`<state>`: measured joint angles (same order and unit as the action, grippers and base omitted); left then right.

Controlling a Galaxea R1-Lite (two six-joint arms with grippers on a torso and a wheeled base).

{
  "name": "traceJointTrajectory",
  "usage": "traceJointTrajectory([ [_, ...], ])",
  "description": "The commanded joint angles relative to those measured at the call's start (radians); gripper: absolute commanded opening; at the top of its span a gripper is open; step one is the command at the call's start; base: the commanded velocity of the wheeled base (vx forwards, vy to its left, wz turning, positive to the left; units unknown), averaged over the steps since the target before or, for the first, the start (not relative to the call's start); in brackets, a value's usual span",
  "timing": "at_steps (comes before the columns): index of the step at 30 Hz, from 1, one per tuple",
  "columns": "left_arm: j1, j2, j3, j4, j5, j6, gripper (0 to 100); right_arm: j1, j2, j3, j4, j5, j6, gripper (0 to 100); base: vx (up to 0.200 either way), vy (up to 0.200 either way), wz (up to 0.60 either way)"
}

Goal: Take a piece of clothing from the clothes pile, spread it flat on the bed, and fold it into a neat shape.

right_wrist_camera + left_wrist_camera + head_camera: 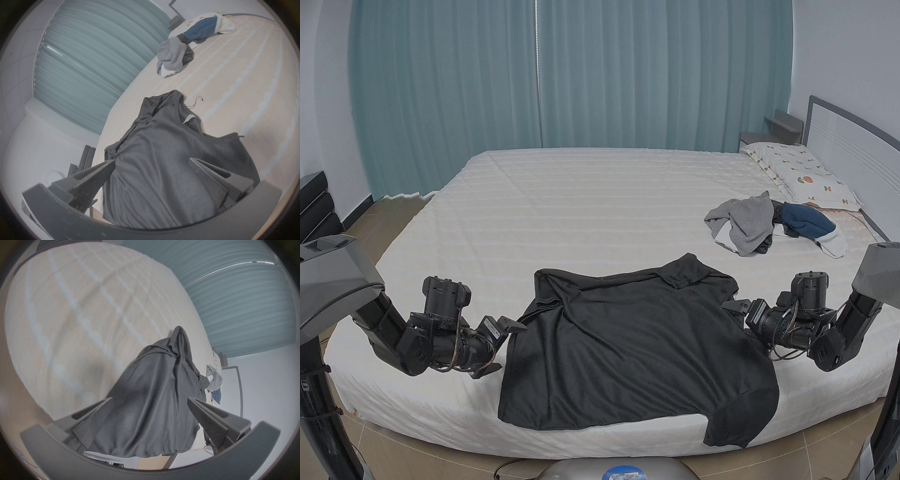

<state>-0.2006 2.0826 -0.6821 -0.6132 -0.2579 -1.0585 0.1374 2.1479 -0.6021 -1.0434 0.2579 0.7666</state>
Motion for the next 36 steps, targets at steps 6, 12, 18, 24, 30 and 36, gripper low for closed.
traceJointTrajectory([
  [6,0.003,-0.006,0.032,-0.005,-0.003,-0.001,100,-0.004,-0.010,0.004,0.003,0.000,-0.006,100,0.000,-0.200,0.00],
  [12,0.003,-0.006,0.032,-0.007,0.003,-0.003,100,-0.007,-0.014,0.004,0.005,-0.002,-0.006,100,0.000,-0.167,0.00],
  [18,0.006,-0.006,0.038,-0.034,0.008,-0.015,100,-0.015,0.038,-0.004,0.011,0.000,-0.010,100,0.000,0.000,0.00],
  [24,0.006,-0.001,0.064,-0.106,0.011,-0.015,100,-0.001,0.095,-0.007,0.011,0.000,-0.010,100,0.000,0.000,0.00],
  [30,0.006,0.001,0.069,-0.119,0.017,-0.014,100,-0.001,0.106,-0.002,0.013,0.000,-0.012,100,0.000,0.000,0.00],
  [36,0.006,0.001,0.069,-0.120,0.019,-0.011,100,0.007,0.104,0.010,0.013,0.000,-0.035,100,-0.033,0.000,0.00],
])
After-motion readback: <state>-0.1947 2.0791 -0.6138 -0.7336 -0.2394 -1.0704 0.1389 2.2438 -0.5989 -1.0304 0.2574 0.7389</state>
